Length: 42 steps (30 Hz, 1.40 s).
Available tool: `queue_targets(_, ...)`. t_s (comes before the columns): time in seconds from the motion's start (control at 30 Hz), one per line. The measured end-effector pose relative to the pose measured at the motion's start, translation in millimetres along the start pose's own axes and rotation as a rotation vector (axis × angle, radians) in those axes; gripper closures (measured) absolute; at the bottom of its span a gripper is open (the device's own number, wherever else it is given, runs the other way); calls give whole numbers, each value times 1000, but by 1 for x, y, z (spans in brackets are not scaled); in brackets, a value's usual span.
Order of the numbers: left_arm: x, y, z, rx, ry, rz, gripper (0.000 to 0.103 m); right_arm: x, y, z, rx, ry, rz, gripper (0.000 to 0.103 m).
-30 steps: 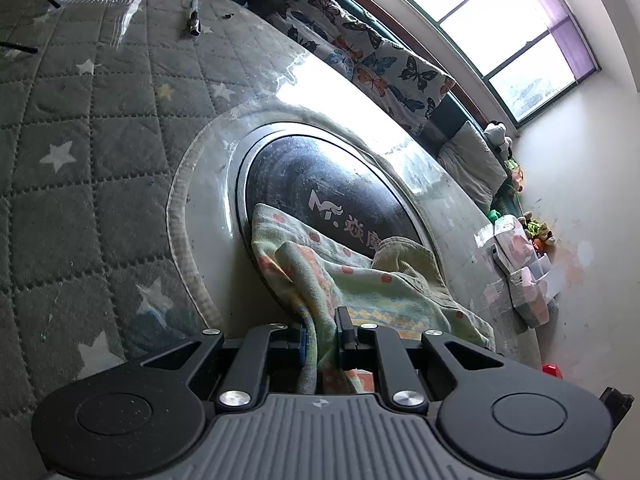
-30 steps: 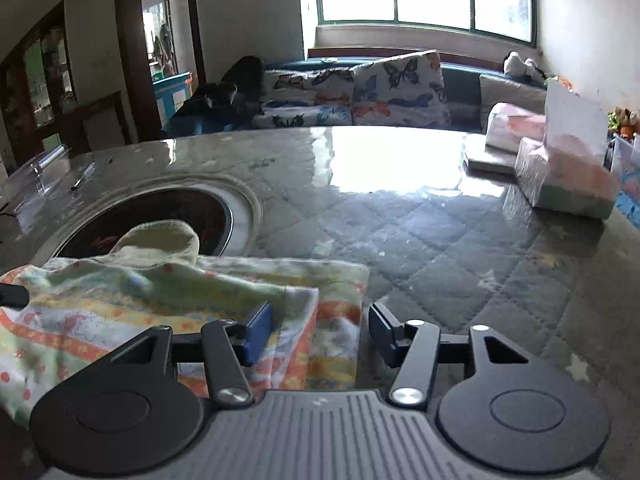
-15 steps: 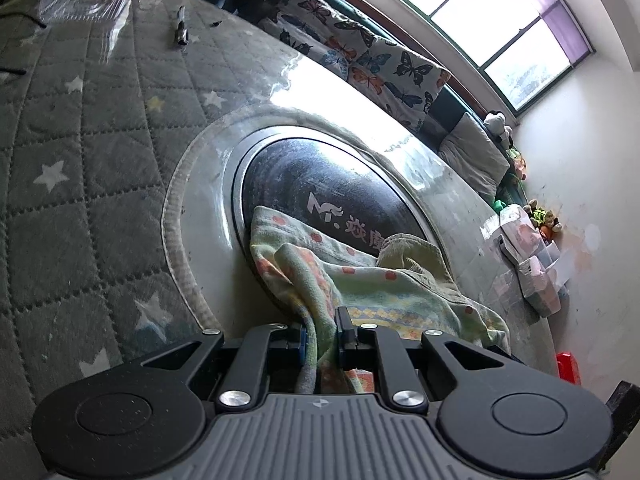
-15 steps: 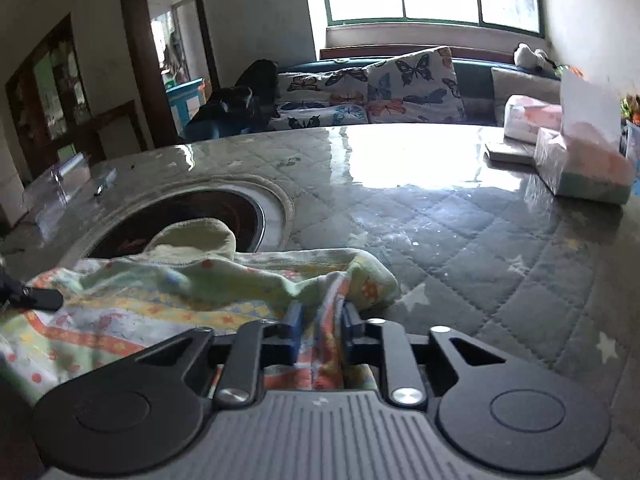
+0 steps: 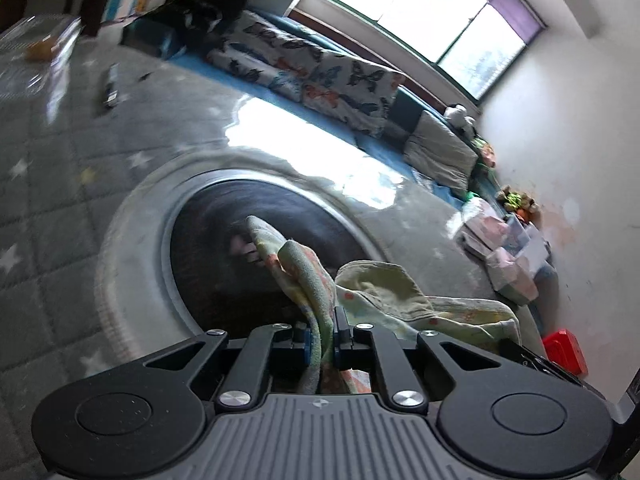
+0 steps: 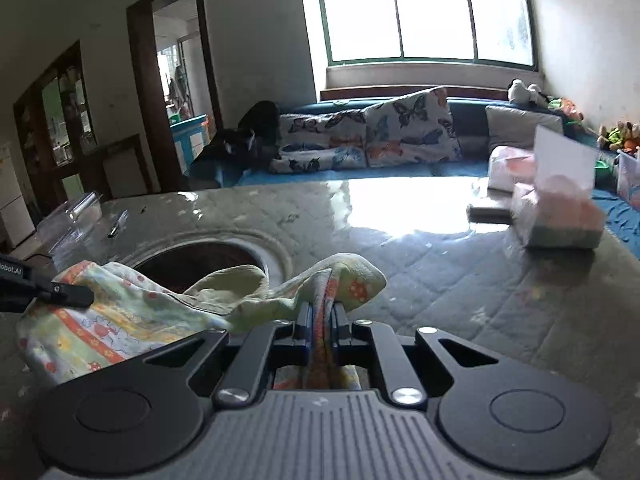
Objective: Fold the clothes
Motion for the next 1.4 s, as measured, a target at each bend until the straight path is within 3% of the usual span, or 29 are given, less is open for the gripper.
queue_targets(0.63,-130,12,-98,127,81,-165,93,-124,-28,38,-57,243,-52,95)
queue_targets(0.87,-147,25,-128,179,80,-195,93,-159,-15,28,-16,293,-82,95)
queue_targets(1.1,-138,39,-151,226,43,-211,92,-184,20,3,72,324,-149,95)
queue_targets(1.23,-131,41,-153,222,27,-233,80,-192,32,-7,108,336,-174,92)
queue_targets(1.27,-131,42,-154,220,21,-245,79,-193,35,-8,115,343,-176,87)
queue_targets(1.33,-129,42,-156,211,1,-266,64,-196,40,-10,132,359,-173,84)
queue_targets(1.4,-128,41,-156,195,-19,-287,55,-197,40,-8,133,369,-169,83)
Point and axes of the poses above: each gripper's, at about its wrist camera, not at the fingertips, and z roughly against the way its jaws point, x to its left, y to its underside, the point moved 8 cm from there along -z, roughly the way its jaws point, and after that the axes turned 6 degrees about z, right-handed, at the moved point
